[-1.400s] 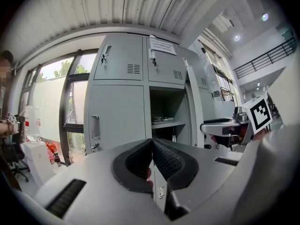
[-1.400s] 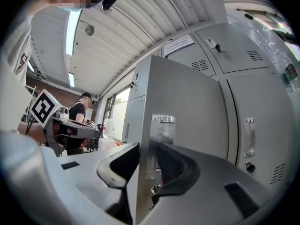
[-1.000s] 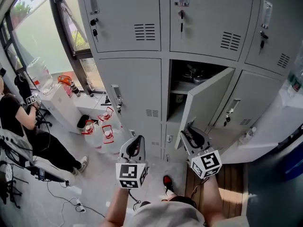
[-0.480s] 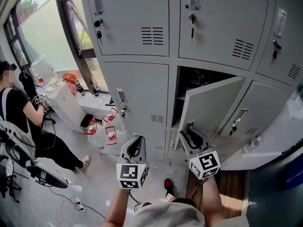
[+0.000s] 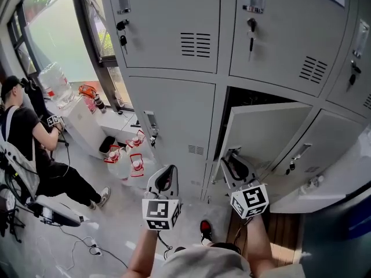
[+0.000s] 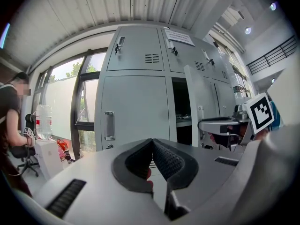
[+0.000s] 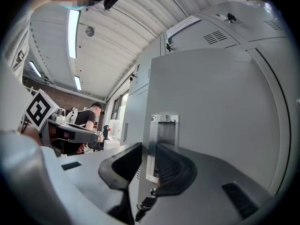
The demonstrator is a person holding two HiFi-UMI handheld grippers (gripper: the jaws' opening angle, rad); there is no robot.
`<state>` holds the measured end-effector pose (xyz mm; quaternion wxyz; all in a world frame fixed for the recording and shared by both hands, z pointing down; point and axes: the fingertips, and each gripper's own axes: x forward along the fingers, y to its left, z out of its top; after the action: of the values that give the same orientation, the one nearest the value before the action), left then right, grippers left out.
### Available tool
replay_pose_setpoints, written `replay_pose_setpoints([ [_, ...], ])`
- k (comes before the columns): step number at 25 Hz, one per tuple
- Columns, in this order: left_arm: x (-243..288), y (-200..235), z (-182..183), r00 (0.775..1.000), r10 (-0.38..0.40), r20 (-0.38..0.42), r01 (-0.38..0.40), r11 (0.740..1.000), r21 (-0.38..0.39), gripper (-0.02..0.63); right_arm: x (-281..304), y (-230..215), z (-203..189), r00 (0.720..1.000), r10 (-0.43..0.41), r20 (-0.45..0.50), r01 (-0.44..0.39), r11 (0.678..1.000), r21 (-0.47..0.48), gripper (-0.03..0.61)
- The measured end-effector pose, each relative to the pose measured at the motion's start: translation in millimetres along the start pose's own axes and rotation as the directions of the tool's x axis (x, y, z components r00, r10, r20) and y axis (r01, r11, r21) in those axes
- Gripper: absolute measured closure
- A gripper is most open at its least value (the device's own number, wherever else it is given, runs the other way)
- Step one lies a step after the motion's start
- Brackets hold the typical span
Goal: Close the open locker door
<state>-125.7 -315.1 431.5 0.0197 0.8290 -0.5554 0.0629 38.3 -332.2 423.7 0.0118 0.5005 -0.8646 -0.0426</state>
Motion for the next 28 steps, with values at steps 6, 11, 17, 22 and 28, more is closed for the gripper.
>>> replay_pose_setpoints([
  [6, 15, 8, 0, 1.000, 0.011, -0.006, -0.011, 1.000, -0.004, 0.592, 18, -12, -1, 1.000, -0.015, -0.015, 0.015, 1.000, 0.008, 0.506],
  [11, 24, 17, 1, 1.000, 0.026, -0.011, -0.026, 1.000, -0.005, 0.592, 31, -21, -2, 1.000, -0.019, -0.010, 0.019, 1.000, 0.018, 0.517],
  [17, 36, 22, 1, 0.999, 0.031, -0.015, -0.031, 0.999, -0.008, 0.592, 42, -30, -3, 0.999, -0.032, -0.013, 0.033, 0.999, 0.020, 0.528],
  [22, 44, 24, 1, 0.999, 0.030, -0.017, -0.030, 0.999, -0.011, 0.592, 49, -35, -4, 0.999, -0.045, -0.020, 0.045, 0.999, 0.023, 0.534],
  [28, 51, 25, 1, 0.999, 0.030, -0.017, -0.031, 0.999, -0.013, 0.592, 56, -40, -4, 0.997, -0.066, -0.031, 0.067, 0.997, 0.027, 0.535],
])
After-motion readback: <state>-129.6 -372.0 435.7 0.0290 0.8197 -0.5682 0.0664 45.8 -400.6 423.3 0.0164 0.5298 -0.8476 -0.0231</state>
